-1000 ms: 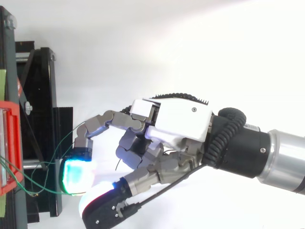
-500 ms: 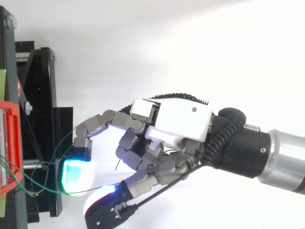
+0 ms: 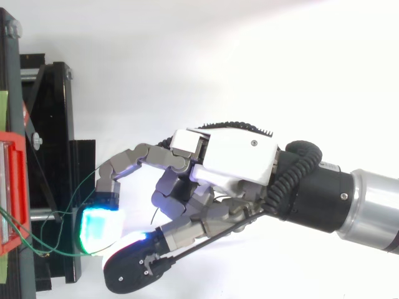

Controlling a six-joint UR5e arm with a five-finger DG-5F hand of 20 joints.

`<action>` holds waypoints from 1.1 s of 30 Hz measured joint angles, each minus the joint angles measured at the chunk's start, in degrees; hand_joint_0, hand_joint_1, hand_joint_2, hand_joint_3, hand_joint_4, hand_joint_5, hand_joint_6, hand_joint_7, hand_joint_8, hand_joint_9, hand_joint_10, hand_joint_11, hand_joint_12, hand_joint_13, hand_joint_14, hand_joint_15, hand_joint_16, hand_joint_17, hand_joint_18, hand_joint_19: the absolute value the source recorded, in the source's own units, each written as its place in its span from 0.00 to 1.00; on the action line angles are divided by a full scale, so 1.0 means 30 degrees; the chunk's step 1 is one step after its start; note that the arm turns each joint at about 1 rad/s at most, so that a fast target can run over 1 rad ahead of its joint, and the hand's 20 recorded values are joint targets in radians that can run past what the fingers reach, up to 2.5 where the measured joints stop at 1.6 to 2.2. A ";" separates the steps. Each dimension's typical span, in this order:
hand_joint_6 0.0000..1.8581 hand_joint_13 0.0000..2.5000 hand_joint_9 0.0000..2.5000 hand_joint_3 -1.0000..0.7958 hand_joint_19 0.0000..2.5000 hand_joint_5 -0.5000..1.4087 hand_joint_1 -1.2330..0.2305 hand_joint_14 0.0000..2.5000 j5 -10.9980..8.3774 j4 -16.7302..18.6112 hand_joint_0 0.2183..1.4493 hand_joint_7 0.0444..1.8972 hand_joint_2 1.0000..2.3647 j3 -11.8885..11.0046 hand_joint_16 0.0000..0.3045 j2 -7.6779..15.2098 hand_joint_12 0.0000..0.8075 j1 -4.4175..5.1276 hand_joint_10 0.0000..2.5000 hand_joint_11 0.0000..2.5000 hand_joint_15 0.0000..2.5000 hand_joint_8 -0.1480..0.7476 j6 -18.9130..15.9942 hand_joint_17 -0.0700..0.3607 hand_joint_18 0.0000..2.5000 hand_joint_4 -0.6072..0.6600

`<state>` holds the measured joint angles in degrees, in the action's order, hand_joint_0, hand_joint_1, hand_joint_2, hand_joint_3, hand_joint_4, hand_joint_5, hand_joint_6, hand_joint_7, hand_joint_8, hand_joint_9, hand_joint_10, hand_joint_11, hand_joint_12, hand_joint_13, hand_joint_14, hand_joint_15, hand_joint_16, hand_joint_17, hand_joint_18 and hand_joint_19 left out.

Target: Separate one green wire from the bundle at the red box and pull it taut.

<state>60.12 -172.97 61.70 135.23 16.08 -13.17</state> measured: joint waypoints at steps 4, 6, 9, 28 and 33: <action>0.45 0.81 0.62 0.28 0.63 0.16 0.43 1.00 0.0000 -0.0001 0.25 0.53 0.00 0.0000 0.13 0.0006 0.34 0.0000 1.00 0.81 0.13 0.40 -0.0002 0.37 0.97 0.48; 0.45 0.81 0.62 0.28 0.62 0.16 0.43 1.00 -0.0001 -0.0001 0.24 0.53 0.00 0.0000 0.13 0.0002 0.34 -0.0003 1.00 0.80 0.14 0.41 -0.0002 0.37 0.97 0.48; 0.45 0.81 0.63 0.28 0.62 0.16 0.43 1.00 0.0000 0.0000 0.23 0.53 0.00 0.0000 0.14 0.0005 0.34 -0.0002 1.00 0.80 0.13 0.41 0.0001 0.38 0.97 0.49; 0.46 0.82 0.61 0.28 0.60 0.16 0.28 1.00 0.0027 0.0000 0.20 0.51 0.00 0.0020 0.16 0.0012 0.36 0.0000 1.00 0.80 0.14 0.43 -0.0005 0.41 0.99 0.53; 0.45 0.80 0.56 0.28 0.60 0.15 0.26 0.95 0.0028 0.0011 0.20 0.49 0.00 0.0057 0.16 0.0013 0.39 0.0000 1.00 0.70 0.23 0.43 -0.0003 0.41 0.91 0.52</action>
<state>60.20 -172.94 61.87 135.26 16.08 -13.18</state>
